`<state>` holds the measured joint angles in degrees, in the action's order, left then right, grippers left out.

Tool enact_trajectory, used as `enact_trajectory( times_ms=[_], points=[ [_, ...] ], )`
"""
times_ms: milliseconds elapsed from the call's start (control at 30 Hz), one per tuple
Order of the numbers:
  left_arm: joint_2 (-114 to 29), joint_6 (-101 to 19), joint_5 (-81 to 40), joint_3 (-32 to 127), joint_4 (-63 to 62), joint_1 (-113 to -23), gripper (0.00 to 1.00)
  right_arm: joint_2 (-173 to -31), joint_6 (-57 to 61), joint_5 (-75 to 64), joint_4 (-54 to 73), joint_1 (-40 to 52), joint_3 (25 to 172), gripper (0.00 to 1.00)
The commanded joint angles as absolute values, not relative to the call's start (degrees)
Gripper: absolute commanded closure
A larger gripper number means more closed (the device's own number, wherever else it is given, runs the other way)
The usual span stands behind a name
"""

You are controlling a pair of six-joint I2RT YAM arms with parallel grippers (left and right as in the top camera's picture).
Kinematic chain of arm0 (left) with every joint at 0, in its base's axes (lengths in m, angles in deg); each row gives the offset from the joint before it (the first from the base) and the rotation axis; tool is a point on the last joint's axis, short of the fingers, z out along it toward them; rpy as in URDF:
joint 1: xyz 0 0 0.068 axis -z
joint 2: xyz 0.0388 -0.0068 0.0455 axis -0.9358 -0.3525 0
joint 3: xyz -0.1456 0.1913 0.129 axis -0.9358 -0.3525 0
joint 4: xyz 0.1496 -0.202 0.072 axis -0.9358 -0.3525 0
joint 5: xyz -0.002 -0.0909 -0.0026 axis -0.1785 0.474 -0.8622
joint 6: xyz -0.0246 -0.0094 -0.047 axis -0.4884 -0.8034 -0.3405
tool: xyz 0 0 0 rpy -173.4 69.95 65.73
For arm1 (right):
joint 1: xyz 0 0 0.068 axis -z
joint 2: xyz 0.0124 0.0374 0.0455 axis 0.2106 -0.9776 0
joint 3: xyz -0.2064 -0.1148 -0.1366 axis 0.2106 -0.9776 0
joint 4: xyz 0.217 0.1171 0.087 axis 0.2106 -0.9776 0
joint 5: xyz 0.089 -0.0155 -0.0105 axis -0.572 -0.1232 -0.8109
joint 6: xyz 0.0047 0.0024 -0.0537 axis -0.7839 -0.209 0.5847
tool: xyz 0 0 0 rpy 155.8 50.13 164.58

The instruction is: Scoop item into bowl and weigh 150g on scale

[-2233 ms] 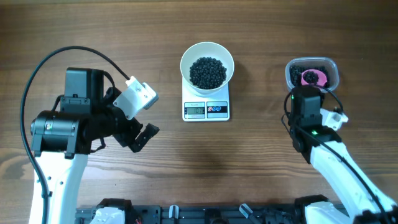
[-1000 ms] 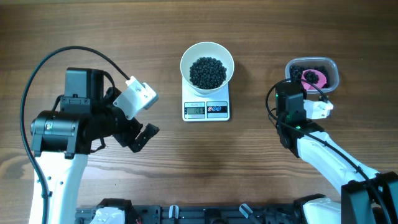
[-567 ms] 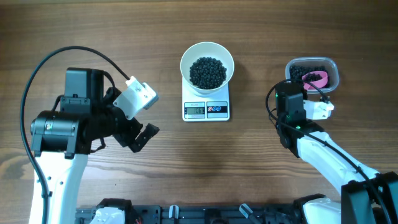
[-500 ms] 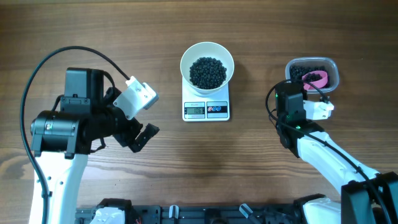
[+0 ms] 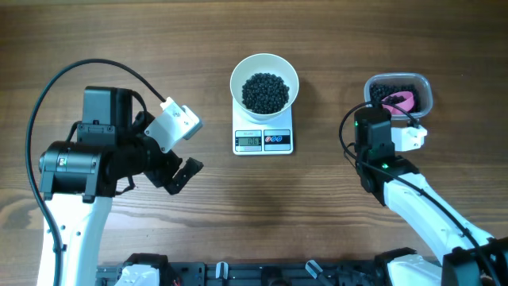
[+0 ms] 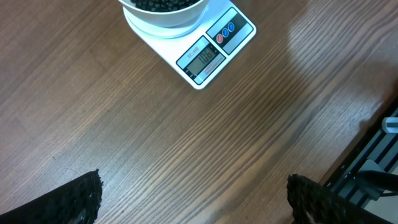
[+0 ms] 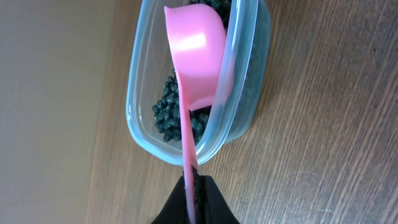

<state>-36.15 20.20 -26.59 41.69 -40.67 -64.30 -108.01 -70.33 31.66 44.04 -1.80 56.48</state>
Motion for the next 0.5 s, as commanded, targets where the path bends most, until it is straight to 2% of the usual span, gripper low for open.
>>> enact_trajectory(
  times_ms=[0,300,467],
  points=[
    [-35.65,20.04,-25.27,42.02,-40.71,-64.76,0.00,-106.88,-68.45,27.04,42.88,-2.08,56.32,0.95],
    [-35.65,20.04,-25.27,42.02,-40.71,-64.76,0.00,-101.96,-65.09,21.19,41.46,-2.02,56.34,0.95],
    [-35.65,20.04,-25.27,42.02,-40.71,-64.76,0.00,-94.22,-65.33,21.21,34.42,-0.44,56.34,0.96]
  ],
)
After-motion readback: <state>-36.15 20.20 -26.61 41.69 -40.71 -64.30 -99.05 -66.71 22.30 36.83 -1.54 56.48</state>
